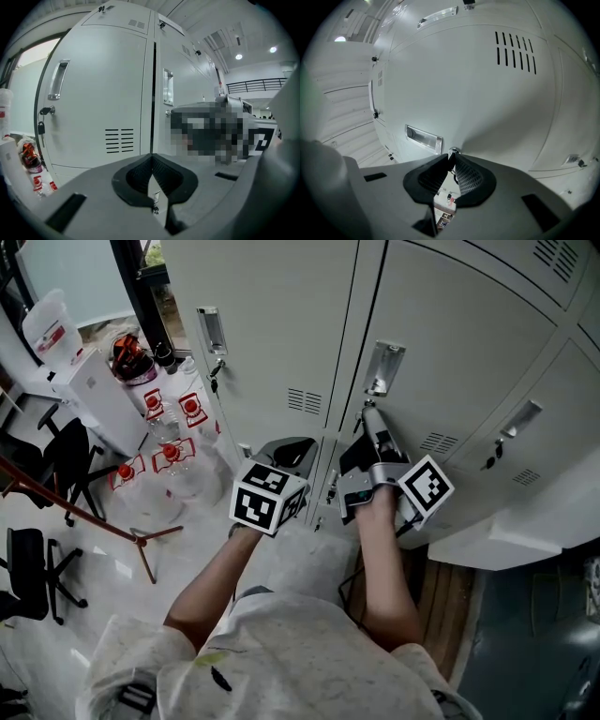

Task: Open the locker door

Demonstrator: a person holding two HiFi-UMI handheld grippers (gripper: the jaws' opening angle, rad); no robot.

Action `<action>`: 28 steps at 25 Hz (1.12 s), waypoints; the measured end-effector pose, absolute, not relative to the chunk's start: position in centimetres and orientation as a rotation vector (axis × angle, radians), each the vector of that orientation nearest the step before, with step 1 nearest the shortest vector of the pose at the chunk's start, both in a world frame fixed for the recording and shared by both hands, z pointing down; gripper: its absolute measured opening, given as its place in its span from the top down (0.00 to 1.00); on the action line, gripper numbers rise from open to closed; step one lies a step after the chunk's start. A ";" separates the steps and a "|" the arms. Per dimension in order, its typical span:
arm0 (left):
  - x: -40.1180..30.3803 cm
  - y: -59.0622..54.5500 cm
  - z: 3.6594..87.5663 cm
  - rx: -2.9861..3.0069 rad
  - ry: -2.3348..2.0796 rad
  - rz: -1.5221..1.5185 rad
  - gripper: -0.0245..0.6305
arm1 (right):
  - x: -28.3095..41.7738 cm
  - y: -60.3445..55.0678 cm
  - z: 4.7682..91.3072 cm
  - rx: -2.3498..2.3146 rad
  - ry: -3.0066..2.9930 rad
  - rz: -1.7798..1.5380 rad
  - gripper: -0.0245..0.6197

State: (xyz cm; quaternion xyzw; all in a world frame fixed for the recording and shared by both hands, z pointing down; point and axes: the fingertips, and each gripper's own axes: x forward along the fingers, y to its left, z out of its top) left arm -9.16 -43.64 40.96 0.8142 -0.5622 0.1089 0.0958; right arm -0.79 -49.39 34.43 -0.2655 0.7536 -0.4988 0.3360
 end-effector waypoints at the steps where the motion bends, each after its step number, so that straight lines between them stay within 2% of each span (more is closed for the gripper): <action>1: -9.1 -43.5 40.9 2.415 -1.664 0.320 0.95 | -0.8 -49.2 34.4 -0.693 1.966 -1.299 0.91; 28: -4.8 -38.9 40.3 2.513 -1.518 0.301 0.95 | 2.5 -43.7 34.5 -0.744 1.961 -1.247 0.90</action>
